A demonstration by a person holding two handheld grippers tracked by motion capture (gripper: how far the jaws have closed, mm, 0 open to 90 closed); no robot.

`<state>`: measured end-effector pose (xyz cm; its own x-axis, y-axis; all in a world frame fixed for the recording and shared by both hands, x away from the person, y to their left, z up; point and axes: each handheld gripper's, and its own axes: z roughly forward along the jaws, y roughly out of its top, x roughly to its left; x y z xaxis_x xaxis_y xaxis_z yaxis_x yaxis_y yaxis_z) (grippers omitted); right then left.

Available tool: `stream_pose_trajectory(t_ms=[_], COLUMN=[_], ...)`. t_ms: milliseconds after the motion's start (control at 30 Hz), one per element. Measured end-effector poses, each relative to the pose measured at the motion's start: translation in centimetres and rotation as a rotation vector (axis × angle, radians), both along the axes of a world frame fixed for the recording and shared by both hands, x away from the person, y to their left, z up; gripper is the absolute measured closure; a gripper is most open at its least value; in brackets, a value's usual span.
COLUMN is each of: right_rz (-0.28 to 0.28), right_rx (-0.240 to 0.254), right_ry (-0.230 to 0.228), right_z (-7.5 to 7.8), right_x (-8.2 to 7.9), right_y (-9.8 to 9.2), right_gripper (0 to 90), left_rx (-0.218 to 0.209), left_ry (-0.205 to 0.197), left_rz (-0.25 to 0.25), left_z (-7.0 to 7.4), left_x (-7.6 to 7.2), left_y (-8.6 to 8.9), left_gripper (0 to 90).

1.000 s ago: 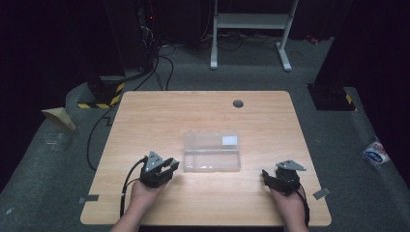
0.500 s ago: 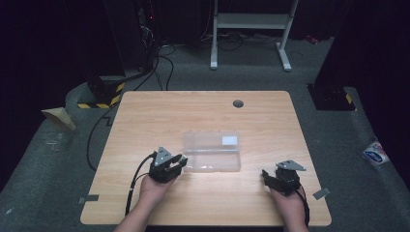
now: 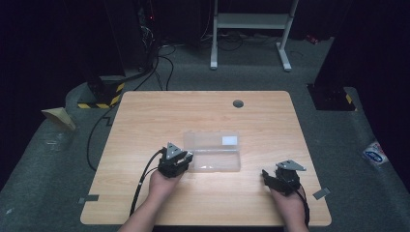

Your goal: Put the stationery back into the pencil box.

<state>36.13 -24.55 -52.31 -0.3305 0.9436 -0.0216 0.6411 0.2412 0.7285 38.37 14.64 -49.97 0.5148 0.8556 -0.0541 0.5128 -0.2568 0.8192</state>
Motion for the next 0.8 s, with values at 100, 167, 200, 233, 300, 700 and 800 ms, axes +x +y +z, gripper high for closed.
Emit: stream_pose_trajectory(t_ms=[100,167,200,233,300,700,800], right_rz=[0.0,0.0,0.0,0.0,0.0,0.0,0.0], right_rx=[0.0,0.0,0.0,-0.001,0.0,0.0,0.0], right_ry=[0.0,-0.001,0.0,0.0,0.0,-0.002,-0.001], right_z=[0.0,0.0,0.0,0.0,0.0,-0.01,0.0], right_x=[0.0,0.0,0.0,0.0,0.0,0.0,0.0], right_y=[0.0,0.0,0.0,0.0,0.0,0.0,0.0], right_gripper=[32.5,32.5,32.5,32.6,32.5,32.6,32.7], left_rx=[0.031,0.033,0.04,0.041,0.05,0.073,0.066], left_ry=[-0.003,0.001,0.001,0.004,0.009,-0.011,-0.012], left_rz=[0.004,0.009,0.011,0.019,0.021,0.032,0.034], left_z=[-0.27,-0.48,-0.59,-0.69,-0.78,-0.72,-0.56], left_x=[0.31,0.54,0.65,0.72,0.81,0.61,0.57], left_y=[-0.38,-0.61,-0.67,-0.74,-0.76,-1.05,-0.95], left_gripper=[67.7,67.7,67.7,67.7,67.7,62.6,61.8])
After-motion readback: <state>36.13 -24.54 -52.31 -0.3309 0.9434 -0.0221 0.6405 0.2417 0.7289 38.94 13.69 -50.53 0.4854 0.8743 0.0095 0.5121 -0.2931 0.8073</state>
